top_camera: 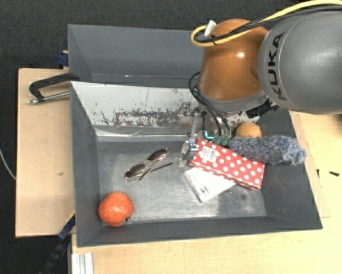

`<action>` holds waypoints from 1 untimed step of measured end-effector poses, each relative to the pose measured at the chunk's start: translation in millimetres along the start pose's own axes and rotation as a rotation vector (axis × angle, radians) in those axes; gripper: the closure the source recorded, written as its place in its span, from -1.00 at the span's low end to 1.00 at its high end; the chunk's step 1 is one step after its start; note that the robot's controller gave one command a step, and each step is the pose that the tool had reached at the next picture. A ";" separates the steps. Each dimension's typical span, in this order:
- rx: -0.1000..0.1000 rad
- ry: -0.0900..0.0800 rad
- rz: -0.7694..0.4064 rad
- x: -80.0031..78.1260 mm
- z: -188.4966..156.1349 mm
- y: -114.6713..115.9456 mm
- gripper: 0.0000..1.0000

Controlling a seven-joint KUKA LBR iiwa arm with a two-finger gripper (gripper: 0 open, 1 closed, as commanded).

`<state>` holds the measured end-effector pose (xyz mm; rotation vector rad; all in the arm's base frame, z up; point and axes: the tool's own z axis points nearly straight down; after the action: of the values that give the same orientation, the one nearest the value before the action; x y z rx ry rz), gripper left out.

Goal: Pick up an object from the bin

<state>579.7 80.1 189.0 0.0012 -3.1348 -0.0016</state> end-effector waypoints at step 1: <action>-0.001 -0.008 0.001 -1.8 -4.4 -0.5 1.00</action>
Offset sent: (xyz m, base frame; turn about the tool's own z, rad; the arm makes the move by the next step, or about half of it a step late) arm 0.0000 0.0000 0.0000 0.0000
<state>581.5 79.6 193.4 -0.0010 -3.1431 -0.0027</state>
